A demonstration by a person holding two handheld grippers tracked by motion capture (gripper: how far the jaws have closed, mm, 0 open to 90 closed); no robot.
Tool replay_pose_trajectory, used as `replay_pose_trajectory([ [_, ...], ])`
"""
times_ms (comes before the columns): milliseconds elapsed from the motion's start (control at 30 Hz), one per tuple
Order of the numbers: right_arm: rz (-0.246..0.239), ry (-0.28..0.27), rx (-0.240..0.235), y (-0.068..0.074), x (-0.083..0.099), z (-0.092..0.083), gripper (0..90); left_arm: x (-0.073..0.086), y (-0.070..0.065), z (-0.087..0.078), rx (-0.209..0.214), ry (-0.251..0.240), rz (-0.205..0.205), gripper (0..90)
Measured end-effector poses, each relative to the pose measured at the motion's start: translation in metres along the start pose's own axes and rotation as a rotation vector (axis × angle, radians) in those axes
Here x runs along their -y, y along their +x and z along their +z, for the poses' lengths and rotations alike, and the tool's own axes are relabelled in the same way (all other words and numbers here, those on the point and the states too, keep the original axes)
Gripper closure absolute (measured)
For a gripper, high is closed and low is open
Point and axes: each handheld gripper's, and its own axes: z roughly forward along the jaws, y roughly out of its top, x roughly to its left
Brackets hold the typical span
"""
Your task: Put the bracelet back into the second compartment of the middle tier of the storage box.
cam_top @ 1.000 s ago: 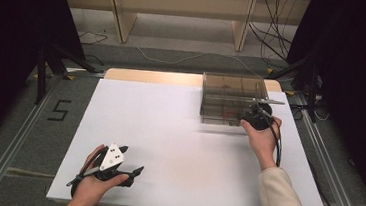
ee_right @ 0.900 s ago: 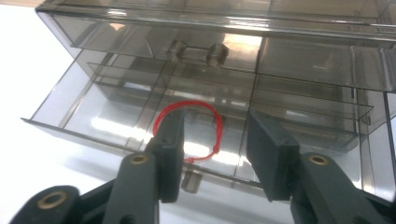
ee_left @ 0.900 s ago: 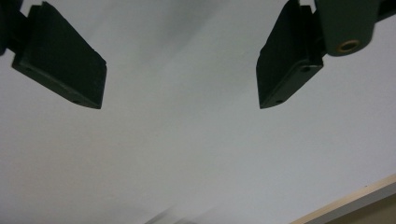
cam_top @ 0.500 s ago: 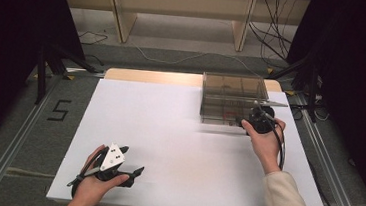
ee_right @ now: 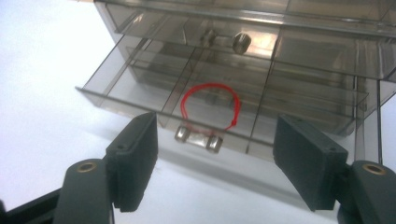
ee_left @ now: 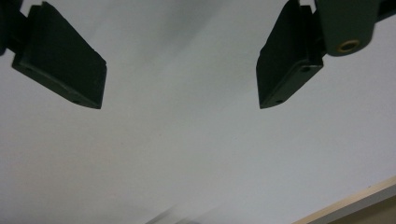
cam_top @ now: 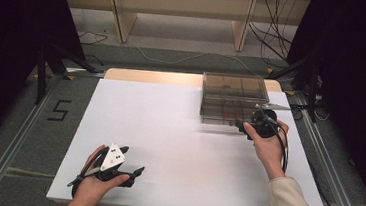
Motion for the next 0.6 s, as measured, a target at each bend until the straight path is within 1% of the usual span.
replay_pose_trajectory([
  [100, -0.002, 0.000, -0.015, 0.000, 0.004, -0.004, 30.3, 0.000, 0.000, 0.000, 0.001, 0.001, 0.000, 16.2],
  [167, -0.006, 0.005, -0.034, 0.000, 0.008, -0.007, 28.7, 0.000, -0.001, 0.001, 0.001, -0.002, -0.006, 16.1],
  [300, -0.026, 0.004, -0.062, 0.002, 0.016, -0.013, 27.6, 0.000, -0.001, 0.001, 0.002, -0.002, -0.008, 16.1],
  [367, -0.027, 0.011, -0.071, 0.004, 0.020, -0.015, 27.0, 0.000, -0.001, 0.001, 0.002, -0.001, -0.007, 16.1],
  [433, -0.026, 0.006, -0.084, 0.004, 0.025, -0.019, 26.6, 0.000, -0.001, 0.001, 0.001, -0.002, -0.009, 16.2],
  [467, -0.031, 0.003, -0.094, 0.004, 0.029, -0.021, 26.1, 0.000, -0.001, 0.001, 0.002, 0.001, -0.005, 16.2],
  [600, -0.044, -0.002, -0.114, 0.003, 0.042, -0.029, 25.1, 0.001, 0.000, 0.001, 0.004, 0.001, -0.010, 16.2],
])
